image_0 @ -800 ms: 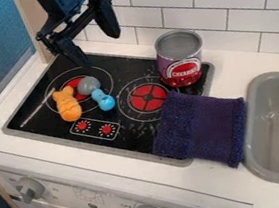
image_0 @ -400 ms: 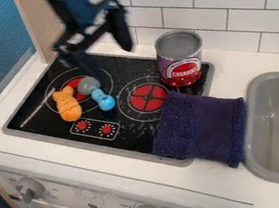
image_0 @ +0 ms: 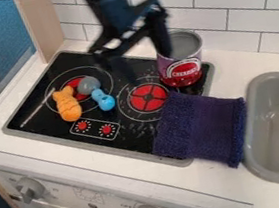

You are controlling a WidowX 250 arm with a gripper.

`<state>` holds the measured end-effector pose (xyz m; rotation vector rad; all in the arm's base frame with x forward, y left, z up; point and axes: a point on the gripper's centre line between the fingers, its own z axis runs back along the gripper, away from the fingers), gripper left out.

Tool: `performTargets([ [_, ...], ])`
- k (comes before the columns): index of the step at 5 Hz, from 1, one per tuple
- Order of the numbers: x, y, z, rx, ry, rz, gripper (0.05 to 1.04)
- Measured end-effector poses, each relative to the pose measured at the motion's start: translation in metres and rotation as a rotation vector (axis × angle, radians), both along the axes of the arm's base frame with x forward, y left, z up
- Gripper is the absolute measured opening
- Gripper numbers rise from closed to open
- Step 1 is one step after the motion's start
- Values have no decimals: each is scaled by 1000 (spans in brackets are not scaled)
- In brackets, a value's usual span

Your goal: Move the red can above the fish and blue object

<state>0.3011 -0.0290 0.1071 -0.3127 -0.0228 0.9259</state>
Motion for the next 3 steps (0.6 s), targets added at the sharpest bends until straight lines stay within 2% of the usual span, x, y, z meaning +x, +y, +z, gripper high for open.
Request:
performTargets([
  [1,7,-25,-6,16,5,12,1001],
  [3,35,-58,-26,12,30,111,1001],
])
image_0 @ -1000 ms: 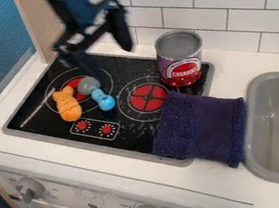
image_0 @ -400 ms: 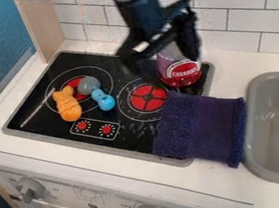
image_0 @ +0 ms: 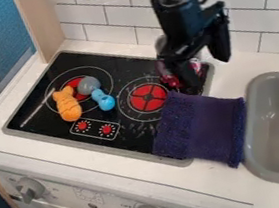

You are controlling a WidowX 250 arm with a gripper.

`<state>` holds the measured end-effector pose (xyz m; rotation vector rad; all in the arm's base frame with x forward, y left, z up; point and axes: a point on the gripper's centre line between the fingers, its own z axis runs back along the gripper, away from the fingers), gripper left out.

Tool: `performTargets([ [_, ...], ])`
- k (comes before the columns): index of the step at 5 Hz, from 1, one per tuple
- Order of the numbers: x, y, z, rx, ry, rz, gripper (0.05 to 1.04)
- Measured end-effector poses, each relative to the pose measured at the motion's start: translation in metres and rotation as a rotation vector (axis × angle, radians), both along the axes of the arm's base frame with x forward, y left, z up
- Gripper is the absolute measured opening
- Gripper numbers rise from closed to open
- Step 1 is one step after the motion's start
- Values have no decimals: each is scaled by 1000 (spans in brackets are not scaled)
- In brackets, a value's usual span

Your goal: Move the red can above the fish and blue object

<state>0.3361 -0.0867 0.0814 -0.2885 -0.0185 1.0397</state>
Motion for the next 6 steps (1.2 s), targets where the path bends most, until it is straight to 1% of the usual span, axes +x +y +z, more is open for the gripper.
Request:
performTargets([
  [1,20,-12,-10,7,1,37,1001],
  [2,36,-18,-21,29,2,57,1001],
  [3,48,-18,-30,39,2,77,1001],
  [4,53,-7,-30,53,-3,108,1001],
  [5,56,15,-33,67,-4,169,1001],
  [6,56,28,-35,87,2,190,1001],
])
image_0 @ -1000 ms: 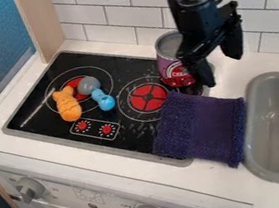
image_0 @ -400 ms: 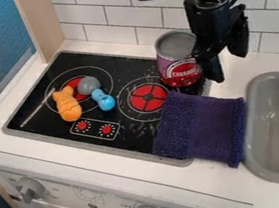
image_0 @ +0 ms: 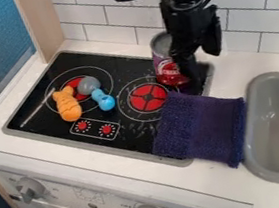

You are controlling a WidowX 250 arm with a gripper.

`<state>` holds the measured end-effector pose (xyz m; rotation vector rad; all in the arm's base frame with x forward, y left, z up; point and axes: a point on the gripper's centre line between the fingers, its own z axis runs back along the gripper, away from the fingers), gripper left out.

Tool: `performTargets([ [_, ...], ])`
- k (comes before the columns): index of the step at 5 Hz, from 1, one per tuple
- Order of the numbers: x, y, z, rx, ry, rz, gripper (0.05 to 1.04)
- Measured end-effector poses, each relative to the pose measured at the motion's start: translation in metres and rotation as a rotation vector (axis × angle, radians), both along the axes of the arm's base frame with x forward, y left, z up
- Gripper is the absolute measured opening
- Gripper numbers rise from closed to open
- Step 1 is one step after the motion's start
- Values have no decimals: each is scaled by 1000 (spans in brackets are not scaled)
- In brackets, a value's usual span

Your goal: Move the red can above the fish and blue object

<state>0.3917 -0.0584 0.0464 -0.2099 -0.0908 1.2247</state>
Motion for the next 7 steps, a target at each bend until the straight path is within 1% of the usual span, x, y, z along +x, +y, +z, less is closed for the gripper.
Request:
performTargets([
  [1,4,17,3,21,-1,29,1001],
  [2,6,39,3,36,-5,90,1001],
  [3,5,58,0,41,-2,143,1001],
  [4,0,80,-3,51,15,203,1001],
  [5,-4,108,-6,48,17,281,1001],
  [6,-9,137,-6,57,21,352,1001],
  [7,-14,162,-4,56,22,427,1001],
])
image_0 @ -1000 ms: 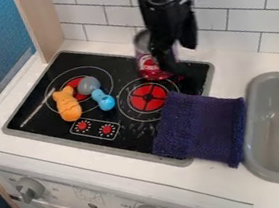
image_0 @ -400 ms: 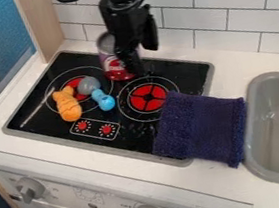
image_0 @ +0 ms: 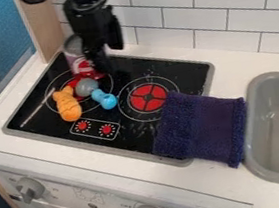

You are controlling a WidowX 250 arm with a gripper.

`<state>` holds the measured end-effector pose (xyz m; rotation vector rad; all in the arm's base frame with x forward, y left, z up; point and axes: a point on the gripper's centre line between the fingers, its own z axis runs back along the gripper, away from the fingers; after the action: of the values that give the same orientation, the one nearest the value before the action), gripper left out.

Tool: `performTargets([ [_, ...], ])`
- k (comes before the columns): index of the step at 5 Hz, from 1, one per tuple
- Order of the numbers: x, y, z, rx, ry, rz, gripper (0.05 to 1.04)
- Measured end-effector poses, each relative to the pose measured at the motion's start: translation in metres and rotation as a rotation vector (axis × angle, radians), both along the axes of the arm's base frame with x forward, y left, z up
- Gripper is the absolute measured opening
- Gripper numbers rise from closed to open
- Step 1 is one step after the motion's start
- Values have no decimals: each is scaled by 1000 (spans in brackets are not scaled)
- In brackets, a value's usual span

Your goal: Move the red can above the fish and blue object

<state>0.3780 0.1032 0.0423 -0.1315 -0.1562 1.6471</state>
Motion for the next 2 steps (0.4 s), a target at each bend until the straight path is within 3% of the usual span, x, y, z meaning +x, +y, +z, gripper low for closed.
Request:
performTargets([
  [2,-6,21,0,-3,-8,49,1001],
])
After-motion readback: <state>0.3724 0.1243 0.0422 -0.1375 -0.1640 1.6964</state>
